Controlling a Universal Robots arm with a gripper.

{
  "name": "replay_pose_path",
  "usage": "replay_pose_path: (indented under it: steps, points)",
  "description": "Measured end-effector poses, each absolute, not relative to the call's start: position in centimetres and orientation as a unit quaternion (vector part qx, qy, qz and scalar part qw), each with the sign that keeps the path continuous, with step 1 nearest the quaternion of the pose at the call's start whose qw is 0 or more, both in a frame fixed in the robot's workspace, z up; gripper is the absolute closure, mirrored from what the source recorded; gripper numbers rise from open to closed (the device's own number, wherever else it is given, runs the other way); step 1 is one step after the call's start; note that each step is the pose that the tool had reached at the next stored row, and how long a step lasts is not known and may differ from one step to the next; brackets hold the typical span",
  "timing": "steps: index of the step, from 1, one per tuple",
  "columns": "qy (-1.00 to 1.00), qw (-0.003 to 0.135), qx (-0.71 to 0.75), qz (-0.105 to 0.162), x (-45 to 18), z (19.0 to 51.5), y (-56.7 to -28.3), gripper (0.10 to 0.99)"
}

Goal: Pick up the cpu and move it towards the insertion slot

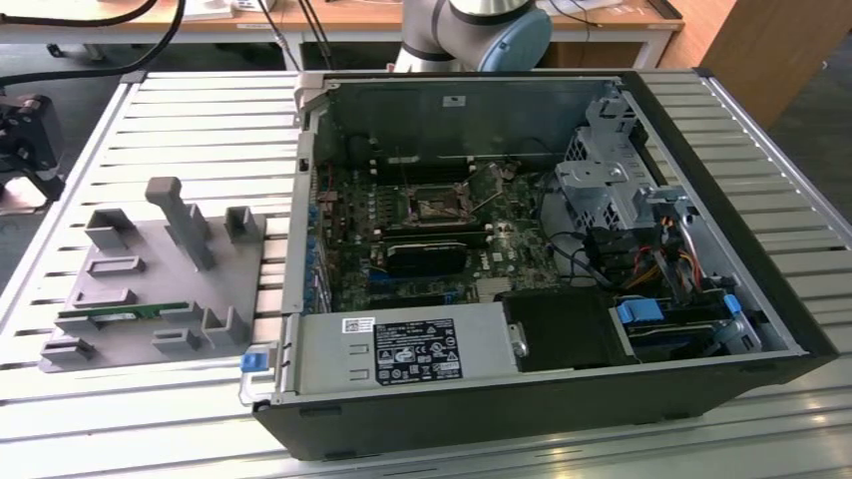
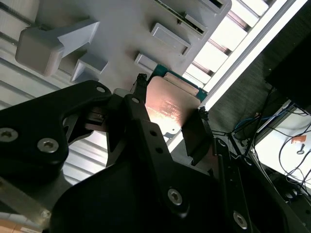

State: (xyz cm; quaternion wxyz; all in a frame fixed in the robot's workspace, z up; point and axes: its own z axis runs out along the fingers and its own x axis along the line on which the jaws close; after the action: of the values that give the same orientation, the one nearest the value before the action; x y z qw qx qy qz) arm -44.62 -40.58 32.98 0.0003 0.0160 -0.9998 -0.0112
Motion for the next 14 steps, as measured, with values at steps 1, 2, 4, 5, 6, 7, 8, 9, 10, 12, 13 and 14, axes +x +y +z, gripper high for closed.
replay_pose_path:
  steps: [1, 2, 4, 5, 6, 7, 8, 9, 10, 12, 13, 14]
  points:
    - [-1.0, 0.0, 0.016, -0.011, -44.62, 33.02, -40.58, 0.545]
    - [-1.0, 0.0, 0.016, -0.011, -44.62, 33.08, -40.58, 0.545]
    - [-1.0, 0.0, 0.016, -0.011, -44.61, 33.18, -40.58, 0.545]
    - [-1.0, 0.0, 0.016, -0.011, -44.62, 33.23, -40.58, 0.545]
    - [-1.0, 0.0, 0.016, -0.011, -44.62, 33.28, -40.58, 0.545]
    - [-1.0, 0.0, 0.016, -0.011, -44.62, 33.33, -40.58, 0.545]
    - [-1.0, 0.0, 0.016, -0.011, -44.62, 33.38, -40.58, 0.545]
    - [-1.0, 0.0, 0.016, -0.011, -44.62, 33.43, -40.58, 0.545]
    - [-1.0, 0.0, 0.016, -0.011, -44.62, 33.48, -40.58, 0.545]
    - [-1.0, 0.0, 0.016, -0.011, -44.62, 33.56, -40.58, 0.545]
    - [-1.0, 0.0, 0.016, -0.011, -44.62, 33.63, -40.58, 0.545]
    - [-1.0, 0.0, 0.016, -0.011, -44.62, 33.68, -40.58, 0.545]
